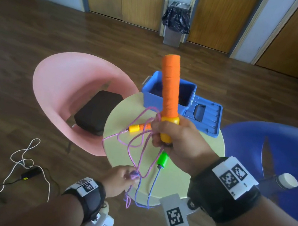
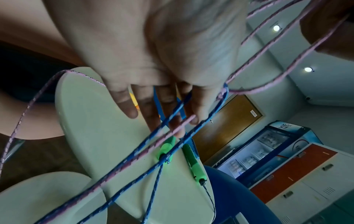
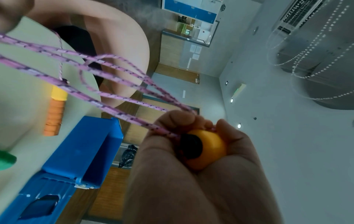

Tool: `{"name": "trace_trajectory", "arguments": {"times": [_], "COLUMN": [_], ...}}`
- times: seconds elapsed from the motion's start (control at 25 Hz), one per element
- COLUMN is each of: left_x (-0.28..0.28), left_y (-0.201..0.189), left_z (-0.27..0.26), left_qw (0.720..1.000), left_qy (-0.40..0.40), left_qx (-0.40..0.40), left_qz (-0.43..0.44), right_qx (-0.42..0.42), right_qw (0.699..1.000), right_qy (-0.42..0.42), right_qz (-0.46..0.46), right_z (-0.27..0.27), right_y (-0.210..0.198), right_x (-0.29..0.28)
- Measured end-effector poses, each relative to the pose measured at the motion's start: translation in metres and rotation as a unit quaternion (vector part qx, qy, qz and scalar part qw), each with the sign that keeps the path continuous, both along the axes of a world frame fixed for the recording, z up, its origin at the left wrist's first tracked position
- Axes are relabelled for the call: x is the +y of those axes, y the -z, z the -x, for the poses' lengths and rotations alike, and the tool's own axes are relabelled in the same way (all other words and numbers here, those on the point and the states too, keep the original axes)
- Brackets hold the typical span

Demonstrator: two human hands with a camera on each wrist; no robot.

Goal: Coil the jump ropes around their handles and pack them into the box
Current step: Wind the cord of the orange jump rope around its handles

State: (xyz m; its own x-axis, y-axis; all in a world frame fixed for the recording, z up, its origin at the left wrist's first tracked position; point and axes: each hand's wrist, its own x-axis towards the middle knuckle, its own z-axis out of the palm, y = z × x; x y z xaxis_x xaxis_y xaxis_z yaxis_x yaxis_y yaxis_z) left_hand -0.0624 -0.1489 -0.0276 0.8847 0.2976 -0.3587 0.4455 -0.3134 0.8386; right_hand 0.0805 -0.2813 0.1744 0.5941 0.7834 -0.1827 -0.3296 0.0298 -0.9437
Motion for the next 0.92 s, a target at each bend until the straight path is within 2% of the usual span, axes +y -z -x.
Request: {"name": "trace_trajectory", "arguments": {"times": [0.2, 0.32, 0.56, 0.76, 0.8, 0.92], "left_x": [0.007, 0.012, 0.026, 0.034, 0.036, 0.035], "left_y": [0.008, 0.007, 0.002, 0.003, 0.008, 0.01], "left_z": [0.014, 0.022, 0.03, 0.039, 0.042, 0.052], "left_qw": [0.998, 0.994, 0.987, 0.986, 0.987, 0.999], "left_qy": [-0.059, -0.096, -0.124, -0.147, -0.139, -0.034], "left_qx": [-0.033, -0.027, -0.05, -0.049, -0.044, 0.034], "left_qz": [0.018, 0.046, 0.092, 0.068, 0.063, -0.003], "right_qx": [-0.045, -0.041, -0.021, -0.051, -0.057, -0.063], "right_qw": [0.978, 0.968, 0.964, 0.982, 0.986, 0.992], "right_qy": [0.202, 0.248, 0.262, 0.183, 0.159, 0.108], "right_qz": [0.007, -0.007, -0.044, -0.017, -0.013, -0.011], "right_z": [-0.031, -0.042, -0.041, -0.031, -0.027, -0.017], "right_y": [-0.01, -0.013, -0.02, -0.025, -0.026, -0.025], "right_x": [-0.012, -0.019, -0.018, -0.016, -0.015, -0.009]}}
